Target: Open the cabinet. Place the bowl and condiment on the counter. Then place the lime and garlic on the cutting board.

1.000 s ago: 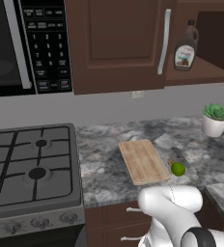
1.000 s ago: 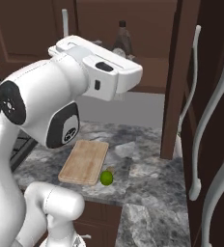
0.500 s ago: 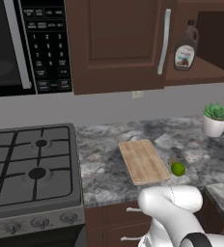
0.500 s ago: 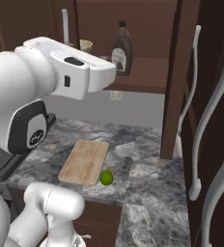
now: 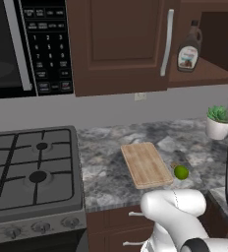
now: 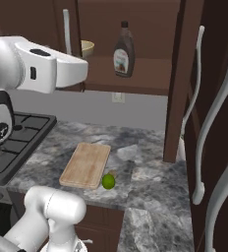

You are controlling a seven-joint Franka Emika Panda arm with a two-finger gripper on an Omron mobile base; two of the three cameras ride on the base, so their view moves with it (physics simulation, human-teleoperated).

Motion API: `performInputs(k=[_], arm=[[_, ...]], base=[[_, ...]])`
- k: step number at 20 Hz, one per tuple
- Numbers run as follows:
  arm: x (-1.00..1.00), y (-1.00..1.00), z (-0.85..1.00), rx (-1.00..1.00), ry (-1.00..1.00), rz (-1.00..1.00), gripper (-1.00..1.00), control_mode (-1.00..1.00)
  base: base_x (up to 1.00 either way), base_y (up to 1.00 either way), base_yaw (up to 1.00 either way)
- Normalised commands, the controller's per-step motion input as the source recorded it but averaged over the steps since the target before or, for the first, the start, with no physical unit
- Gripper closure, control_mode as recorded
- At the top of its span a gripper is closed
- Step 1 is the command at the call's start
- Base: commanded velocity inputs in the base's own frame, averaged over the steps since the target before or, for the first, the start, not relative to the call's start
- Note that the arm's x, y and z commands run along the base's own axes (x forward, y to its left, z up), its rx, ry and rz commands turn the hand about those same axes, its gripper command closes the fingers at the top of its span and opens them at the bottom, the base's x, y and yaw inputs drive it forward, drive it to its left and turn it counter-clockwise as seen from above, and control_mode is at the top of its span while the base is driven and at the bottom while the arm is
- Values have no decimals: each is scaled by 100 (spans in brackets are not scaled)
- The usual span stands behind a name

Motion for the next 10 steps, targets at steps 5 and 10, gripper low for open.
performInputs(k=[5,10], arm=[[-1,38,0,-4,5,3,-100,-100],[0,25,-2,-1,7,7,-100,-100]], base=[[0,0,0],[0,0,0]])
